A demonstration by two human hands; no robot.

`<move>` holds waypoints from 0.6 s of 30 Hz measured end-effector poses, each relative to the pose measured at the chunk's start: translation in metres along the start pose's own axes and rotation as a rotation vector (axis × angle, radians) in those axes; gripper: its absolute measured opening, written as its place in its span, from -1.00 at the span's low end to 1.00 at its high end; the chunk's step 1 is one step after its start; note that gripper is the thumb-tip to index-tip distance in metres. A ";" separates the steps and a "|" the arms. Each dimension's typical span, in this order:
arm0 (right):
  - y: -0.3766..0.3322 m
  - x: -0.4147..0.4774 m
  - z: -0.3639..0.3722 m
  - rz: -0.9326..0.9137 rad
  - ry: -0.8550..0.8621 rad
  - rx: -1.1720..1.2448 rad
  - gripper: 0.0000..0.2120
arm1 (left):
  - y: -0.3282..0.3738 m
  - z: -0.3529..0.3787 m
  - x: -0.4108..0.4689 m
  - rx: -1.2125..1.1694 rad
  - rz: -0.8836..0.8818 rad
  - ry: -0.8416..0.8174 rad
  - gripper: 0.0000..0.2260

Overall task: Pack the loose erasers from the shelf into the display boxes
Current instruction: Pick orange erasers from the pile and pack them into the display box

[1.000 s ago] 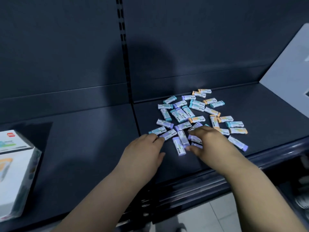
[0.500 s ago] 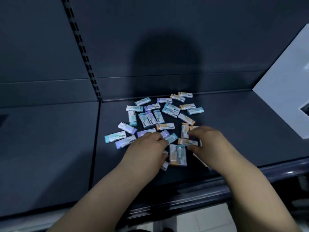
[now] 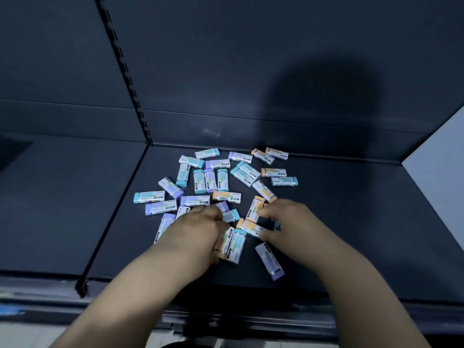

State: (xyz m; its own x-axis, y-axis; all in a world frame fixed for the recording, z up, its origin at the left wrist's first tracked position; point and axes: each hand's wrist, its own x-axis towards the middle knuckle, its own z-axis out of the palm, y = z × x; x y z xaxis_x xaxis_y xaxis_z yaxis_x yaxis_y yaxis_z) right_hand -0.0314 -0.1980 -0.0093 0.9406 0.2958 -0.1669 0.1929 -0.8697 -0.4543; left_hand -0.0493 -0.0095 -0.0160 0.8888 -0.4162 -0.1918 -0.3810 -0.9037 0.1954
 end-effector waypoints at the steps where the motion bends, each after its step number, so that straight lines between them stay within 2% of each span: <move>1: -0.002 0.000 0.001 -0.005 -0.011 0.005 -0.74 | -0.001 0.001 0.000 -0.008 -0.001 0.007 -0.51; 6: -0.007 0.003 0.009 -0.051 -0.037 -0.004 -0.75 | -0.007 0.004 0.000 -0.040 0.040 -0.026 -0.51; 9: -0.008 0.004 0.011 -0.072 -0.052 -0.006 -0.75 | -0.008 0.005 0.001 -0.109 0.043 -0.017 -0.60; 13: -0.004 0.004 0.008 -0.035 0.010 -0.016 -0.83 | -0.007 -0.001 0.008 -0.145 -0.005 0.017 -0.67; 18: 0.002 0.000 0.009 0.026 0.016 -0.073 -0.77 | -0.011 -0.005 0.024 -0.172 -0.110 0.066 -0.73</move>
State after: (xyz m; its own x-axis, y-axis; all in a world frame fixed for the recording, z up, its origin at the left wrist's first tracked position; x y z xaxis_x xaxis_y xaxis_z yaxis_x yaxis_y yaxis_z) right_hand -0.0332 -0.1964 -0.0183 0.9497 0.2668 -0.1640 0.1875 -0.9038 -0.3846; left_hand -0.0226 -0.0086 -0.0182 0.9397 -0.3030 -0.1586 -0.2363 -0.9105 0.3392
